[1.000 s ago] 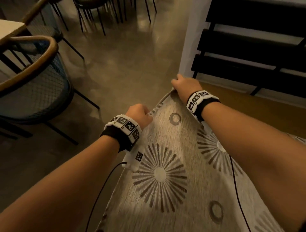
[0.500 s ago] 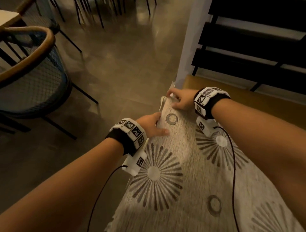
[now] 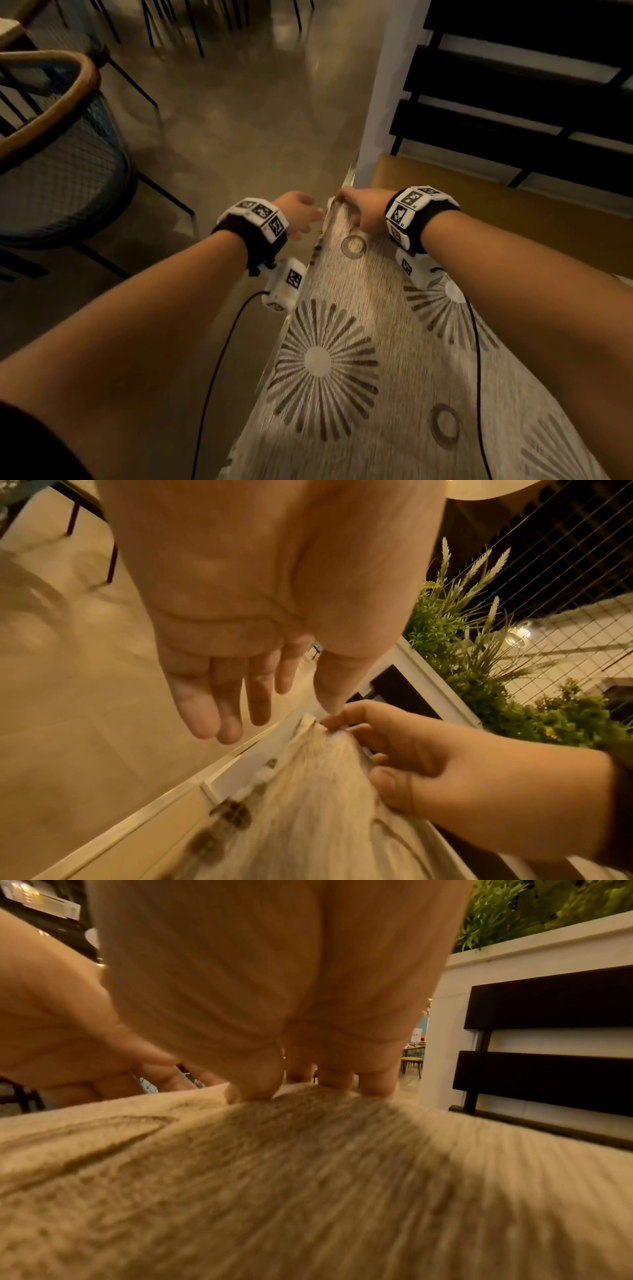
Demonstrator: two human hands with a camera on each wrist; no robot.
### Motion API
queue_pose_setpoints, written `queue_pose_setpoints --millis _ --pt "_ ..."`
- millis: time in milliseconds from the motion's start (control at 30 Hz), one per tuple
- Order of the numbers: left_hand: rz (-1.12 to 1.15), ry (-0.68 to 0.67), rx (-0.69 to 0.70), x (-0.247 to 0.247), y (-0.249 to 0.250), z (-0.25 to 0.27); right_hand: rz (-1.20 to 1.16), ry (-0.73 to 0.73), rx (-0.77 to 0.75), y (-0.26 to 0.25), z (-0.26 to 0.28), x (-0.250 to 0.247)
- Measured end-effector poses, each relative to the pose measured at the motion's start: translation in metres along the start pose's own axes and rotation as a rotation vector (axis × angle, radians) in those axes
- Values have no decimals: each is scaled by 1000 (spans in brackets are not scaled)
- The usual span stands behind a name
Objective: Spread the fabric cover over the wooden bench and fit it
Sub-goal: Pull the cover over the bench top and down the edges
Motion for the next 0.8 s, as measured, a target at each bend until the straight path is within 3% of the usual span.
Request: queue_pose_setpoints --millis 267,467,800 --pt "-138 -99 11 18 17 -32 -112 35 41 5 -3 3" --pt "-368 1 59 4 42 -45 -71 32 28 4 -4 3" --pt "-569 7 -9 3 46 -50 -20 40 34 5 -7 4"
Point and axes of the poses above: each hand's wrist, its own z-axis away from the middle knuckle, its own x-axis out of the palm, y = z × x, the point moved 7 cm from there along -z, towards the middle knuckle, and after that the axes turned 6 degrees about z, right-handed, at the moved point
